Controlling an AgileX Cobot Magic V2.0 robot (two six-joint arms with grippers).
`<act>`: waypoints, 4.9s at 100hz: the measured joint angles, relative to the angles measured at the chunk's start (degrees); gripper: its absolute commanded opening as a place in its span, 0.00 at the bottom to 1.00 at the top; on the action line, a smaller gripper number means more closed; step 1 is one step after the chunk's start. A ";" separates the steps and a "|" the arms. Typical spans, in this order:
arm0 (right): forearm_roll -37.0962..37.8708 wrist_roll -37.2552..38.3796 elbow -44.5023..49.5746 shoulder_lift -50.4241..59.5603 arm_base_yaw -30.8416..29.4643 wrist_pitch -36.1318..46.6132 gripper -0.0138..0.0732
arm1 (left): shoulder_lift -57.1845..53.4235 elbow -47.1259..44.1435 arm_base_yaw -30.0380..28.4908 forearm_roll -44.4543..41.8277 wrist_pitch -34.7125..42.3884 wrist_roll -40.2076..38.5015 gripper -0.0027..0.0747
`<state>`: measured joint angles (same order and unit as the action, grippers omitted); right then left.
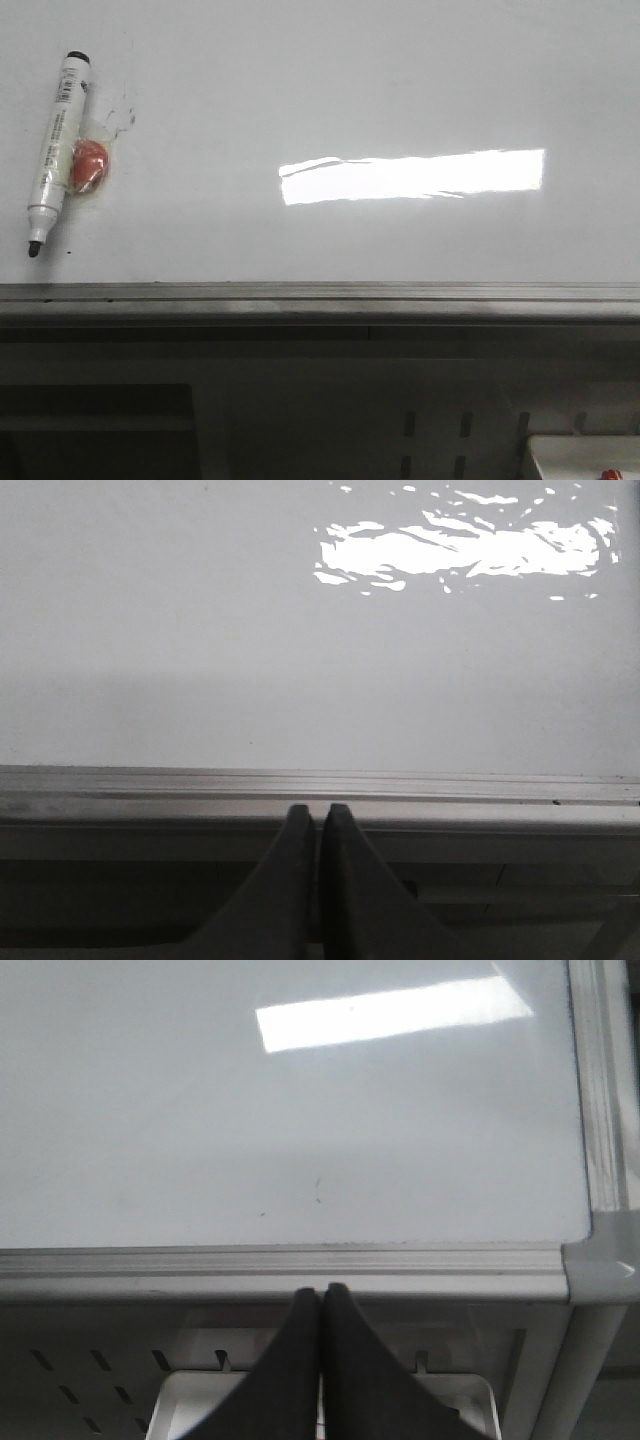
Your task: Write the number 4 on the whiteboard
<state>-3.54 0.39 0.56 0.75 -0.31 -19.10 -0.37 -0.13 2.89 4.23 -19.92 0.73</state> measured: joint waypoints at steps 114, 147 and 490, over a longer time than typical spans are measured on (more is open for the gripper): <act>0.00 0.00 0.00 0.00 0.00 0.00 0.08 | 0.00 0.00 0.00 0.00 0.00 0.00 0.01; -1.23 0.00 0.00 0.00 0.00 0.61 0.08 | 0.00 0.00 0.00 0.00 0.00 0.00 0.01; -13.33 -11.18 -32.20 -43.86 35.36 1.44 0.28 | 55.48 16.85 33.76 -36.39 44.59 0.00 0.01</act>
<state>-16.87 -10.79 -31.65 -43.11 35.05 -17.66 55.11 16.72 36.65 -32.16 24.67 0.73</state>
